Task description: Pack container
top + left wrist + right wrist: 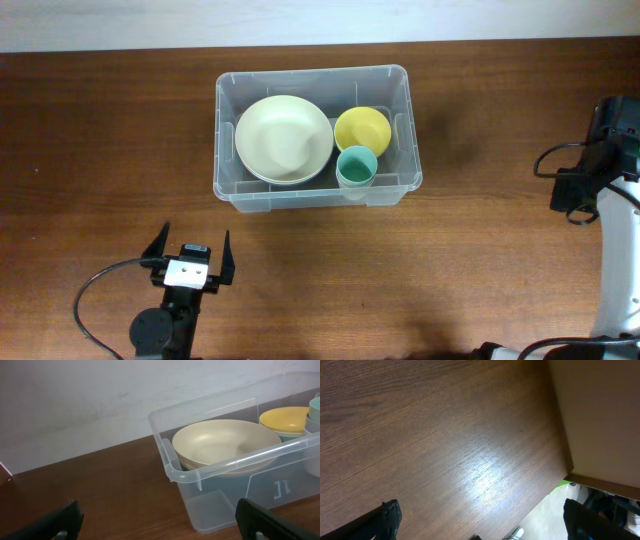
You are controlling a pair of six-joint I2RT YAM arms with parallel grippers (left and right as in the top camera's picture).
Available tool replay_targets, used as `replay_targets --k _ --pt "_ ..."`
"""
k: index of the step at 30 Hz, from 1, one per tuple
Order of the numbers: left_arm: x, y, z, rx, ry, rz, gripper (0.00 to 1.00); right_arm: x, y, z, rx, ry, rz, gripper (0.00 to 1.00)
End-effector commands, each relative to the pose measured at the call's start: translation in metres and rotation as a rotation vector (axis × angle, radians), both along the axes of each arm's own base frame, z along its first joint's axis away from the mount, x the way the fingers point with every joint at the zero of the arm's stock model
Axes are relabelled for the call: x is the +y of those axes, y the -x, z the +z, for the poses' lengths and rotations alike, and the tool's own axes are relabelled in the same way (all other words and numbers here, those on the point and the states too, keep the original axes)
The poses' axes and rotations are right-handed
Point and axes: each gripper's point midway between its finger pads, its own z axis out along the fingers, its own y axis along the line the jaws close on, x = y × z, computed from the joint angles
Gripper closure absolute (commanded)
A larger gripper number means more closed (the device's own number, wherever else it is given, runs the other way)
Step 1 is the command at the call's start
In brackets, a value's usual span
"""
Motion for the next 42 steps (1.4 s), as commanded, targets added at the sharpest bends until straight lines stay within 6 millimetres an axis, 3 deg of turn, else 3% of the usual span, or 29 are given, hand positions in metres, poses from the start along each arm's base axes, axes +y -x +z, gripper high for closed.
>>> replay_targets --k 1,15,24,27,30,35,38,42 --pt "-0.001 0.000 -0.001 -0.002 -0.011 -0.009 0.00 -0.001 0.000 -0.001 0.000 0.000 -0.007 0.01" --pt "-0.001 0.000 -0.001 -0.002 -0.011 -0.009 0.00 -0.001 0.001 0.004 -0.014 0.009 -0.006 0.01" --pt "-0.001 0.000 -0.001 -0.002 -0.011 -0.009 0.00 0.006 0.019 0.047 -0.162 0.064 -0.007 0.01" --pt "-0.001 0.000 -0.001 -0.002 -0.011 -0.009 0.00 0.007 0.017 0.069 -0.280 0.095 -0.001 0.01" --pt "-0.001 0.000 -0.001 -0.002 -0.011 -0.009 0.00 0.028 -0.011 0.094 -0.503 0.044 0.095 0.01" --pt "-0.001 0.000 -0.001 -0.002 -0.011 -0.009 0.00 0.090 -0.056 0.137 -0.923 -0.049 0.379 0.01" --pt "-0.001 0.000 -0.001 -0.002 -0.011 -0.009 0.00 0.125 -0.057 0.142 -1.098 -0.068 0.524 0.01" --pt "-0.001 0.000 -0.001 -0.002 -0.011 -0.009 0.00 0.162 -0.038 0.120 -1.216 -0.096 0.651 0.01"
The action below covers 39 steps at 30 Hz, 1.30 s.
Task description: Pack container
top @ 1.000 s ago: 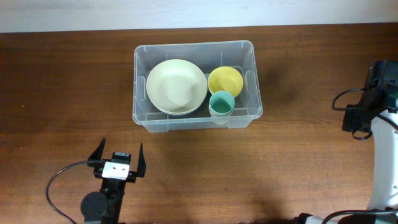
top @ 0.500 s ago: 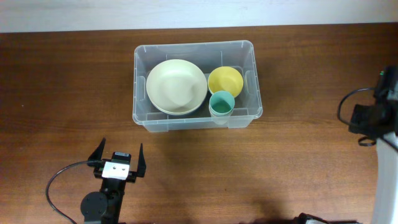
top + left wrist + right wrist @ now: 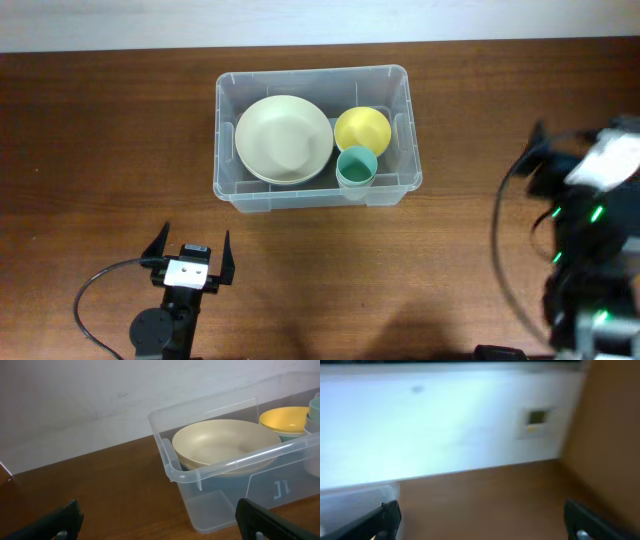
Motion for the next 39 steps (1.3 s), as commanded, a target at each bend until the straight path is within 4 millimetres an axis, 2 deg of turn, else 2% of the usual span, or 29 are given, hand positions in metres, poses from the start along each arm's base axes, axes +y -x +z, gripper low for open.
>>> replay_targets --k 1,5,8,10,15,22,29,35,39 --pt "-0.001 0.000 -0.001 -0.002 -0.011 -0.009 0.00 0.037 0.013 -0.033 -0.029 -0.014 0.155 0.01" --pt "-0.001 0.000 -0.001 -0.002 -0.011 -0.009 0.00 0.053 0.033 -0.064 -0.049 -0.012 0.208 0.01" --pt "-0.001 0.000 -0.001 -0.002 -0.011 -0.009 0.00 0.057 0.043 -0.092 -0.042 -0.014 0.226 0.01" --pt "-0.001 0.000 -0.001 -0.002 -0.011 -0.009 0.00 0.059 0.048 -0.102 -0.058 -0.013 0.238 0.01" --pt "-0.001 0.000 -0.001 -0.002 -0.011 -0.009 0.00 0.061 0.059 -0.113 -0.119 -0.007 0.246 0.01" --pt "-0.001 0.000 -0.001 -0.002 -0.011 -0.009 0.00 0.061 0.068 -0.119 -0.183 0.000 0.247 0.01" --pt "-0.001 0.000 -0.001 -0.002 -0.011 -0.009 0.00 0.063 0.062 -0.120 -0.263 0.008 0.260 0.01" --pt "-0.001 0.000 -0.001 -0.002 -0.011 -0.009 0.00 0.063 0.056 -0.139 -0.274 0.010 0.262 0.01" --pt "-0.001 0.000 -0.001 -0.002 -0.011 -0.009 0.00 0.063 0.056 -0.142 -0.263 0.009 0.261 0.01"
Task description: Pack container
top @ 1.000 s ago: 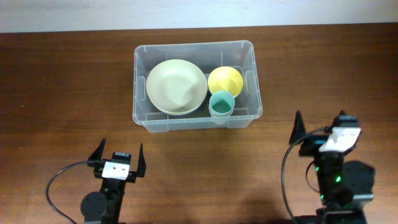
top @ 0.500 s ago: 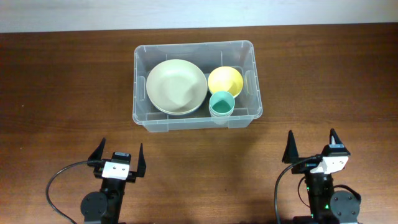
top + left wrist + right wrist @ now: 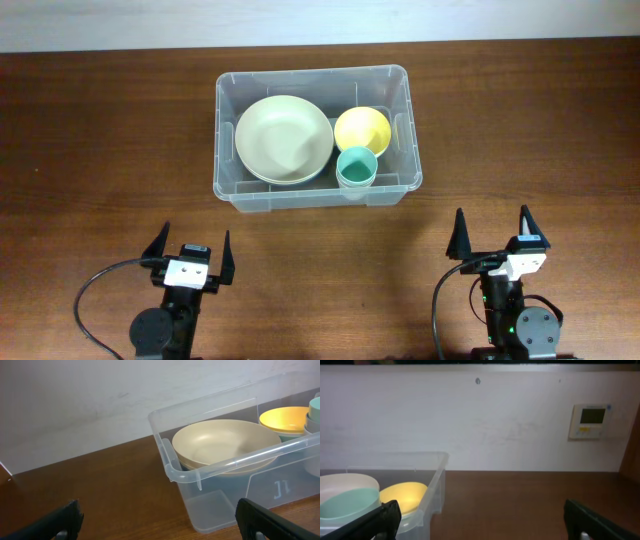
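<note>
A clear plastic container (image 3: 405, 130) stands at the table's far middle. Inside it lie a cream bowl (image 3: 284, 138) on the left, a yellow bowl (image 3: 361, 128) at the right and a teal cup (image 3: 356, 167) in front of that. The left wrist view shows the cream bowl (image 3: 225, 446) and the yellow bowl (image 3: 285, 418) through the container wall (image 3: 210, 510). My left gripper (image 3: 189, 246) rests open near the front left, holding nothing. My right gripper (image 3: 494, 233) rests open near the front right, also holding nothing, with the teal cup (image 3: 345, 502) at its view's left edge.
Brown wooden table (image 3: 100, 150) all round the container. A white wall (image 3: 470, 415) runs behind the table, with a small wall panel (image 3: 590, 421) at the right. Black cables loop beside each arm base.
My right arm has moved from the table's right edge to the front right, where it rests facing the container with jaws open. The left arm and the container's contents are unchanged.
At first my right arm was at the far right edge, its camera looking down at bare table. Then it was blurred nearer the right side, facing the wall. Now it sits at the front right. The left gripper stayed open and still throughout.
</note>
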You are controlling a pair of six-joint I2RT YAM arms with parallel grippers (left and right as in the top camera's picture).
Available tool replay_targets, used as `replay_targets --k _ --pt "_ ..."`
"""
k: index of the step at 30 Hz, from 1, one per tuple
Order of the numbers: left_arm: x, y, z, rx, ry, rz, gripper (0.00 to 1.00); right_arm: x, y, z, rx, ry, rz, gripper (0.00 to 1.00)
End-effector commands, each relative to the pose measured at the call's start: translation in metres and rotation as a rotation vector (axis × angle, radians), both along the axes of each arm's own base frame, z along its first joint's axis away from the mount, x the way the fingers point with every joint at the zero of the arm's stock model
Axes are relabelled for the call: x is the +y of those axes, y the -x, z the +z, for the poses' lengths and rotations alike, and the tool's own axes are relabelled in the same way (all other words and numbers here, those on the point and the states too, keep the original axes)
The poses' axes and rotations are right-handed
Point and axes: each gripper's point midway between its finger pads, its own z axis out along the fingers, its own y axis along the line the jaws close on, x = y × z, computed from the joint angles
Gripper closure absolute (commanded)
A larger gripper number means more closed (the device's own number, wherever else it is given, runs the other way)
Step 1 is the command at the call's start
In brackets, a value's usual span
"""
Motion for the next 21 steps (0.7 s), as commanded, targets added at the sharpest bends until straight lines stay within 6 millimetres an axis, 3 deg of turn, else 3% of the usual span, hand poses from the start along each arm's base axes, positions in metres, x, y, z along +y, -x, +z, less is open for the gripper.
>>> replay_targets --k 1,10,21 --pt "-0.001 0.000 -0.001 -0.002 -0.011 -0.009 0.00 0.004 0.000 -0.002 0.002 -0.005 0.022 0.01" --pt "-0.001 0.000 -0.001 -0.002 -0.011 -0.009 0.00 0.005 -0.001 -0.050 0.200 -0.004 0.026 0.01" --pt "-0.001 0.000 -0.001 -0.002 -0.011 -0.009 0.00 0.004 -0.001 -0.051 0.205 -0.004 0.022 0.01"
